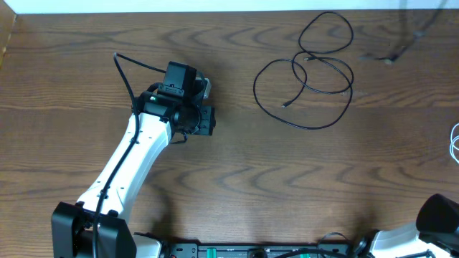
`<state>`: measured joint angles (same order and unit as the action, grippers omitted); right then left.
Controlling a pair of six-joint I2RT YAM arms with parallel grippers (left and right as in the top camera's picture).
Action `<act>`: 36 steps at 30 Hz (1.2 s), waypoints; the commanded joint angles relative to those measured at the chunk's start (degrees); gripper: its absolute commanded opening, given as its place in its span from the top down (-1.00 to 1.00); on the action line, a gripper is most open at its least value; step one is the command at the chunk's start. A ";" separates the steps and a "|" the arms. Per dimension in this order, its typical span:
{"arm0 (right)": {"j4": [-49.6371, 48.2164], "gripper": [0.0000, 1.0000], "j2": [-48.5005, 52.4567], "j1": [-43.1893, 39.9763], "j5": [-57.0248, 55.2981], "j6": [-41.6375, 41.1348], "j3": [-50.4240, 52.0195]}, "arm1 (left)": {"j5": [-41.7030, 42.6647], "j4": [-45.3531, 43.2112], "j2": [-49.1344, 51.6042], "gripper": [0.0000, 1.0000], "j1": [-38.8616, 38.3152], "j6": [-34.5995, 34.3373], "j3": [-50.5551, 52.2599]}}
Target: Untangle cables
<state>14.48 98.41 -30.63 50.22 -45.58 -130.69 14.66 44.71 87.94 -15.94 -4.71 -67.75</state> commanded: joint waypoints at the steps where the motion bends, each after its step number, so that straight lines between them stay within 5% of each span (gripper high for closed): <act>1: 2.80 0.98 -0.46 -5.55 -3.43 2.14 -0.55 | -0.57 0.02 -1.14 -0.02 0.17 -0.48 0.26; 12: 34.45 0.98 -0.44 -11.04 -30.95 21.53 -0.55 | -0.55 0.02 -1.14 -0.02 0.17 -0.50 0.26; 24: 51.43 0.98 2.51 -9.33 -57.96 21.44 -0.39 | -0.57 0.02 -1.14 -0.02 0.17 -0.50 0.26; 36: 64.76 0.98 12.61 -9.86 -60.17 18.82 -0.37 | -0.55 0.22 -1.14 -0.02 0.17 -0.50 0.26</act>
<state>78.24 108.51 -40.25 -8.01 -26.11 -130.76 14.66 44.75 87.94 -15.94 -4.71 -67.75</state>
